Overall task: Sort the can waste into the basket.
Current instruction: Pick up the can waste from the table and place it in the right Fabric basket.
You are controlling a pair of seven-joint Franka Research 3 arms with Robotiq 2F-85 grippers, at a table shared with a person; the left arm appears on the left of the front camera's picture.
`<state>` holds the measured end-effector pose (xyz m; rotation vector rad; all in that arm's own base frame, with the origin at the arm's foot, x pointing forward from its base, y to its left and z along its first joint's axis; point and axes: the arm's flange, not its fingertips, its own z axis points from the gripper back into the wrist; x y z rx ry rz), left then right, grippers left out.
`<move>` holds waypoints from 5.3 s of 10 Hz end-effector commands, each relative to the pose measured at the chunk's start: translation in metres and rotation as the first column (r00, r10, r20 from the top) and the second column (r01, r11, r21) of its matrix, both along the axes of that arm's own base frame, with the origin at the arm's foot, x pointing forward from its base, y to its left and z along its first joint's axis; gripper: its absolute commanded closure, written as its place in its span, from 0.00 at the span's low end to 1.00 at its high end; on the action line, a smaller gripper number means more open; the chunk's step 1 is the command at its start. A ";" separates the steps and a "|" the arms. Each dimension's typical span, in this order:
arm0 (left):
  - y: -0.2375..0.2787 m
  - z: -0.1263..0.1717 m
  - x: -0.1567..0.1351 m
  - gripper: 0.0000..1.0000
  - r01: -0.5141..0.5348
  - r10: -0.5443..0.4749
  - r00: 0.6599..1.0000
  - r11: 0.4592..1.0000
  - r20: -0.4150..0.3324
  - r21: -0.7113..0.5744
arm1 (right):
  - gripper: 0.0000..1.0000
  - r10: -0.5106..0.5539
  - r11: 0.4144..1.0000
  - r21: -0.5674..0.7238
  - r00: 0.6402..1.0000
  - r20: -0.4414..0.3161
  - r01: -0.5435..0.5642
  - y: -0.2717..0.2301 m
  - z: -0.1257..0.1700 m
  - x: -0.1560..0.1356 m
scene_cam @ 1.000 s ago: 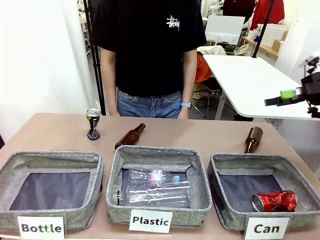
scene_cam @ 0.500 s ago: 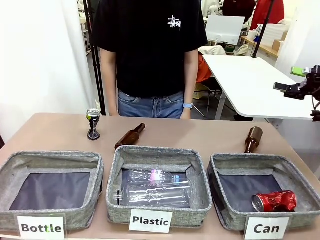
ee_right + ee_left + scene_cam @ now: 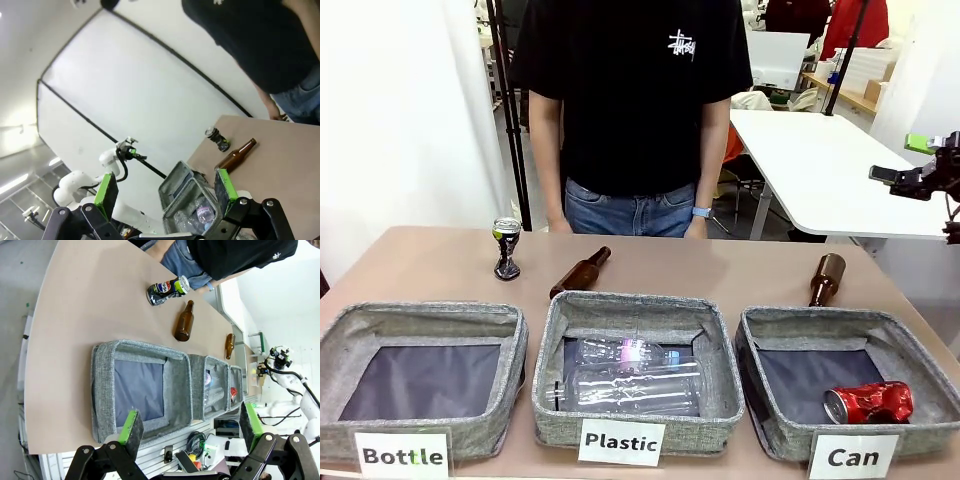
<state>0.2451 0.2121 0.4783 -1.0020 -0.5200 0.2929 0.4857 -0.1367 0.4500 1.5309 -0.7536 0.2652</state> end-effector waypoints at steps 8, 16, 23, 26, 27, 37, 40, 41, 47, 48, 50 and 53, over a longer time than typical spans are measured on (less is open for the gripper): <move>0.001 0.000 0.000 0.00 0.009 -0.009 1.000 1.000 0.022 0.000 | 0.00 0.012 1.000 0.001 1.000 0.013 -0.012 -0.002 0.002 -0.002; -0.067 0.024 0.098 0.00 0.127 -0.123 0.992 0.960 -0.031 0.250 | 0.00 0.012 1.000 0.001 1.000 0.013 -0.012 -0.002 0.002 -0.002; -0.133 -0.011 0.181 0.00 0.158 -0.124 0.986 0.919 -0.115 0.361 | 0.00 0.012 1.000 0.001 1.000 0.013 -0.012 -0.002 0.002 -0.002; -0.144 -0.037 0.225 0.00 0.119 -0.104 0.993 0.934 -0.063 0.336 | 0.00 0.012 1.000 0.001 1.000 0.013 -0.012 -0.002 0.002 -0.002; -0.128 -0.025 0.223 0.00 0.196 -0.187 0.981 0.952 -0.058 0.237 | 0.00 0.012 1.000 0.001 1.000 0.013 -0.012 -0.002 0.002 -0.002; 0.028 -0.015 0.131 0.00 0.168 -0.168 0.985 0.986 -0.035 -0.002 | 0.00 0.012 1.000 0.001 1.000 0.013 -0.012 -0.002 0.002 -0.002; 0.010 -0.018 0.147 0.00 0.149 -0.146 0.987 0.988 -0.063 0.050 | 0.00 0.012 1.000 0.001 1.000 0.013 -0.012 -0.002 0.002 -0.002; 0.000 -0.021 0.152 0.00 0.150 -0.145 0.987 0.986 -0.076 0.066 | 0.00 0.012 1.000 0.001 1.000 0.013 -0.012 -0.002 0.002 -0.002; -0.054 -0.037 0.184 0.00 0.211 -0.188 0.974 0.957 -0.130 0.199 | 0.00 0.012 1.000 0.001 1.000 0.013 -0.012 -0.002 0.002 -0.002; -0.070 -0.045 0.196 0.00 0.217 -0.183 0.971 0.944 -0.152 0.248 | 0.00 0.012 1.000 0.001 1.000 0.013 -0.012 -0.002 0.002 -0.002; -0.109 -0.065 0.228 0.00 0.258 -0.244 0.966 0.919 -0.081 0.300 | 0.00 0.012 1.000 0.001 1.000 0.013 -0.012 -0.002 0.002 -0.002; -0.150 -0.100 0.277 0.00 0.251 -0.280 0.959 0.909 0.043 0.334 | 0.00 0.012 1.000 0.001 1.000 0.013 -0.012 -0.002 0.002 -0.002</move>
